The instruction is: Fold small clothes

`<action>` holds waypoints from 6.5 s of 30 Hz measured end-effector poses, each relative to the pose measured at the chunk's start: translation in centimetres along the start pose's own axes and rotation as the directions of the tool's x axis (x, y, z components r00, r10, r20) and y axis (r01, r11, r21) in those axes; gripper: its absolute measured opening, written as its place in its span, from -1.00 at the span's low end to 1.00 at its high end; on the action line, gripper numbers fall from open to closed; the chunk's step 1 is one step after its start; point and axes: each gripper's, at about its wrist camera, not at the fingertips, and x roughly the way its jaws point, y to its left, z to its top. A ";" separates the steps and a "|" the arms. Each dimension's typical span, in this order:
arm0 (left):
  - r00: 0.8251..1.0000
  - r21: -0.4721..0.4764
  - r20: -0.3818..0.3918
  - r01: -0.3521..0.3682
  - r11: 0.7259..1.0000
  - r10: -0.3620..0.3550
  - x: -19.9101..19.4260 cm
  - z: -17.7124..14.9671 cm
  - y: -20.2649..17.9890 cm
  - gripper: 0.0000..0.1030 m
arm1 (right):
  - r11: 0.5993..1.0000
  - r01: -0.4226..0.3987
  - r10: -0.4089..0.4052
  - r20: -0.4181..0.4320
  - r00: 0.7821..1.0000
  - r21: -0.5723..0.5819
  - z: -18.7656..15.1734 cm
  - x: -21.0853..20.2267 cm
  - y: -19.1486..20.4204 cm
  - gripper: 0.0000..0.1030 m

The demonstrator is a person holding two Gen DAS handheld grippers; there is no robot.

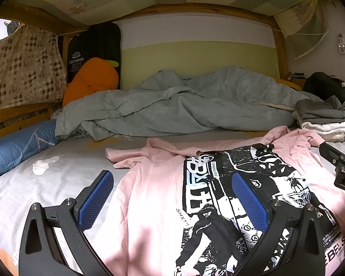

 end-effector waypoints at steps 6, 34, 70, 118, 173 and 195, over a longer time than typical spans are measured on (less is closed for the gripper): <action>1.000 -0.007 -0.002 -0.014 1.000 0.014 -0.1 -0.1 0.4 0.99 | 1.000 0.003 -0.003 0.001 1.000 0.005 0.0 0.1 0.0 0.99; 0.999 -0.016 -0.007 -0.032 0.999 0.032 0.1 0.0 0.4 0.99 | 1.000 0.007 -0.007 -0.014 1.000 0.014 -0.1 0.3 -0.2 0.99; 1.000 -0.002 0.010 -0.030 1.000 0.030 -0.8 0.1 0.1 0.99 | 1.000 0.000 0.000 -0.007 1.000 0.018 0.0 0.1 -0.1 0.99; 0.953 -0.430 -0.300 -0.182 0.884 0.050 -15.7 -10.6 8.5 0.99 | 0.871 0.079 0.150 -0.416 0.897 0.485 -13.0 -16.3 -13.8 0.16; 0.916 -0.353 -0.366 -0.299 0.886 0.163 -18.9 -3.3 10.3 -0.97 | 0.904 0.214 -0.120 -0.262 0.958 0.370 -6.0 -21.8 -13.2 -0.92; 0.825 -0.091 -0.562 -0.139 0.986 0.064 1.7 -0.8 10.7 0.34 | 0.961 0.053 0.051 -0.363 0.931 0.270 0.9 0.2 -16.2 0.62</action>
